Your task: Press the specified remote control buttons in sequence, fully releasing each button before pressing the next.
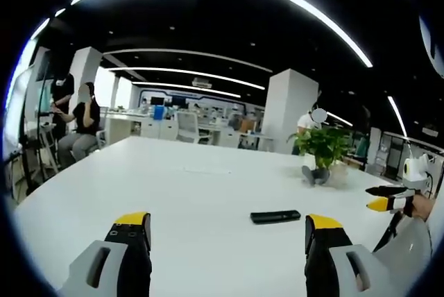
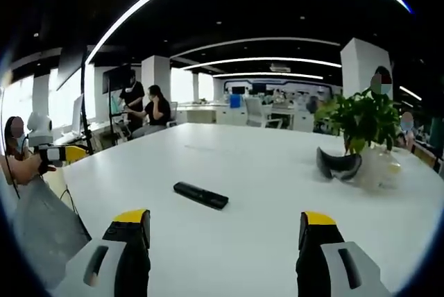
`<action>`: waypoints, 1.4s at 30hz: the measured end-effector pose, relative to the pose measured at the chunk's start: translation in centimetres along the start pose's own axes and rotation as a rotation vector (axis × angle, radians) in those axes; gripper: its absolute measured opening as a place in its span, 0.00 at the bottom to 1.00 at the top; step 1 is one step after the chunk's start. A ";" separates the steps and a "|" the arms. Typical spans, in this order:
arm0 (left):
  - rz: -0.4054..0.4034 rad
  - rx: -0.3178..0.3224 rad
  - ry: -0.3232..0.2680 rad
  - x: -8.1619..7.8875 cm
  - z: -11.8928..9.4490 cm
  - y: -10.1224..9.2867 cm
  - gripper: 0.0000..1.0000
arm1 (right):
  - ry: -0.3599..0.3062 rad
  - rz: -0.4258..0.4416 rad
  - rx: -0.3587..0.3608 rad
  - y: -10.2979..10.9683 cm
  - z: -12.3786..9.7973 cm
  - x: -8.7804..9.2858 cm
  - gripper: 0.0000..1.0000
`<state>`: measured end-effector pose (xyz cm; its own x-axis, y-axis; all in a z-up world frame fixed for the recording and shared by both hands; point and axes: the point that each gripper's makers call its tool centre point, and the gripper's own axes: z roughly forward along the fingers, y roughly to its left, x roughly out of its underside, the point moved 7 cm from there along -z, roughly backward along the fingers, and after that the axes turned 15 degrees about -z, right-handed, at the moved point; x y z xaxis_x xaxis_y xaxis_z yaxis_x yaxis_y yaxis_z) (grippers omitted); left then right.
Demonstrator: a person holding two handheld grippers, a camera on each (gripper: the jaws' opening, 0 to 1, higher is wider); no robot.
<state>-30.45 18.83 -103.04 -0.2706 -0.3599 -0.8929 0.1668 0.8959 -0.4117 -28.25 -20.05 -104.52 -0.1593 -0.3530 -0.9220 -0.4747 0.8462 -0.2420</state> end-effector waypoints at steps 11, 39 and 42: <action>-0.011 -0.007 0.003 0.1 0.0 0.3 0.95 | 0.012 -0.018 0.003 0.1 0.1 0.0 0.88; 0.008 -0.028 0.002 0.0 -0.1 0.5 0.95 | 0.009 -0.008 0.014 -0.1 0.0 0.0 0.86; 0.004 -0.033 -0.002 0.0 -0.2 0.6 0.92 | 0.021 -0.015 0.031 -0.3 -0.1 0.2 0.83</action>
<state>-30.51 19.42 -103.22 -0.2682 -0.3571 -0.8948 0.1362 0.9054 -0.4021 -28.18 -20.39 -104.58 -0.1708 -0.3744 -0.9114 -0.4500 0.8525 -0.2658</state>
